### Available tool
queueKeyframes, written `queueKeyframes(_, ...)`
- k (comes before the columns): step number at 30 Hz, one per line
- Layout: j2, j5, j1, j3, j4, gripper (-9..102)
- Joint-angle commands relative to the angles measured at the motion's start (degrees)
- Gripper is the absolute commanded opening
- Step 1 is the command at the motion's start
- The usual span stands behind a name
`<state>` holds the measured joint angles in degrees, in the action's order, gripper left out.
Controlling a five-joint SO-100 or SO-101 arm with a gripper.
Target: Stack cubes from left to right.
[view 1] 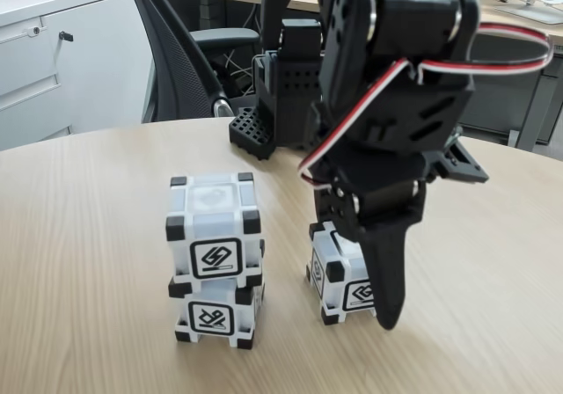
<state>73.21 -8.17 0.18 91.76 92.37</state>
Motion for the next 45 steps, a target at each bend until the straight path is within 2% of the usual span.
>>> queueKeyframes(1,0.26,0.09,0.53,-2.37,-1.58,38)
queueKeyframes(9,-0.18,0.00,0.53,-2.37,-1.58,29)
queueKeyframes(14,-0.18,-0.18,0.53,-2.37,-1.67,10)
queueKeyframes(18,-0.09,0.18,0.44,-2.37,-1.67,0)
queueKeyframes(26,1.85,1.41,0.26,-2.37,-1.14,0)
queueKeyframes(45,27.51,5.45,-0.53,-2.37,-0.44,0)
